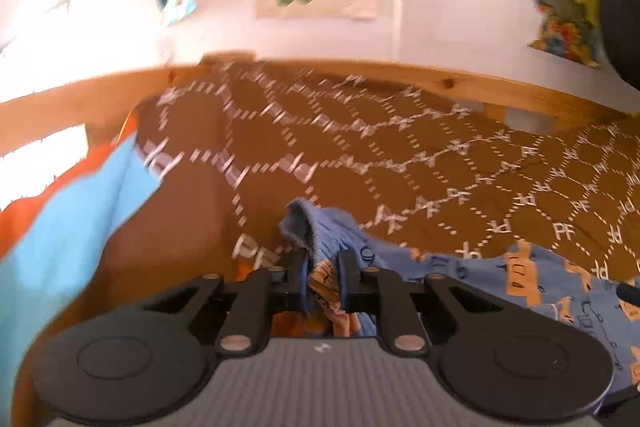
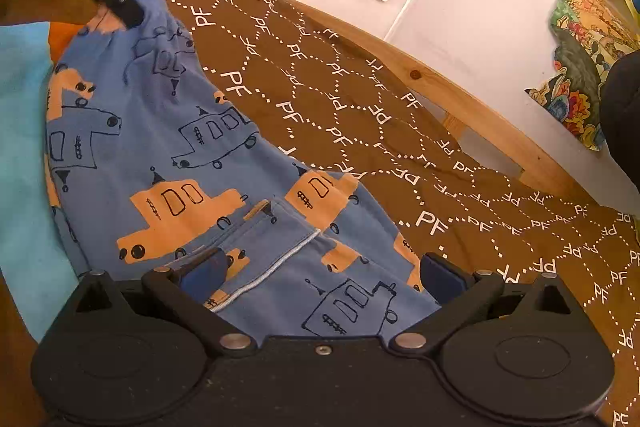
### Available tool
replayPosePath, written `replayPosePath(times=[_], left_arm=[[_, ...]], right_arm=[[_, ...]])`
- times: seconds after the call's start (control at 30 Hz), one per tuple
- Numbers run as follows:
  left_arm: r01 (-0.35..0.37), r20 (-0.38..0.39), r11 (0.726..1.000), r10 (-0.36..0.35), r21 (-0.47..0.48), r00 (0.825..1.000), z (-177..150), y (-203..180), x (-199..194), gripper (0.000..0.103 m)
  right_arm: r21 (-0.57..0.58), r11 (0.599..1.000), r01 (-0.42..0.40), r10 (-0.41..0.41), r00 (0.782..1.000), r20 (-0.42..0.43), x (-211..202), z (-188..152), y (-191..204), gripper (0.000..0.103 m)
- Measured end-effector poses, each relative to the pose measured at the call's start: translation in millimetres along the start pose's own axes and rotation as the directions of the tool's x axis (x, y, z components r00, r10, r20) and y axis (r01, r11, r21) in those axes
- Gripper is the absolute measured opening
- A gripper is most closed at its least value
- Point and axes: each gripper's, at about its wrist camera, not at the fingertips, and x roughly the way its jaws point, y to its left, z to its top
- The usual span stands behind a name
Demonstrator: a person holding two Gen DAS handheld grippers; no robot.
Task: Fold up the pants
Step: 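Grasp the waistband corner with the left tool and lift it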
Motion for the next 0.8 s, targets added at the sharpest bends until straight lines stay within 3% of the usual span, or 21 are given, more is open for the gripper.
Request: replayPosePath(times=[0.1, 0.27, 0.33, 0.43, 0.5, 0.63, 0.7, 0.73, 0.8], left_arm=[[-0.005, 0.018, 0.998, 0.003, 0.062, 1.0, 3.4, -11.4, -4.4, 0.016], [-0.025, -0.021, 0.999, 0.026, 0.043, 0.999, 2.6, -6.4, 1.2, 0.018], [-0.033, -0.055, 0.999, 0.034, 0.009, 0.998, -0.3, 1.3, 5.4, 0.023], [-0.046, -0.117, 0.988, 0.028, -0.148, 0.993, -9.8, 26.1, 12.0, 0.048], [-0.001, -0.125, 0.959, -0.036, -0.283, 0.992, -18.2, 45.5, 15.0, 0.048], [0.084, -0.106, 0.908, -0.139, -0.41, 0.985, -21.9, 61.5, 21.8, 0.047], [0.102, -0.116, 0.845, -0.19, -0.525, 0.975, -27.6, 70.8, 31.8, 0.031], [0.103, -0.124, 0.819, -0.207, -0.564, 0.97, -29.5, 74.2, 36.3, 0.028], [0.104, -0.123, 0.794, -0.22, -0.599, 0.968, -31.1, 78.4, 38.2, 0.021]], right_arm=[[0.0, 1.0, 0.001, -0.001, 1.0, 0.001, -0.1, -0.1, 0.0, 0.102], [0.001, 1.0, 0.0, 0.0, 1.0, 0.001, 0.2, -0.3, -0.2, 0.102], [0.001, 1.0, 0.0, 0.0, 1.0, 0.001, -0.1, -0.4, -0.2, 0.102], [0.001, 1.0, 0.001, -0.001, 1.0, 0.002, 0.0, -0.6, -0.1, 0.102], [0.001, 1.0, 0.001, -0.001, 1.0, 0.002, -0.1, -0.6, -0.1, 0.102], [0.002, 1.0, 0.001, -0.001, 1.0, 0.003, -0.2, -0.9, 0.0, 0.102], [0.001, 1.0, 0.001, -0.001, 1.0, 0.004, -0.3, -1.0, 0.0, 0.102], [0.001, 1.0, 0.002, -0.002, 1.0, 0.004, -0.1, -1.1, 0.1, 0.102], [0.002, 1.0, 0.001, -0.001, 1.0, 0.004, -0.2, -1.2, 0.1, 0.102]])
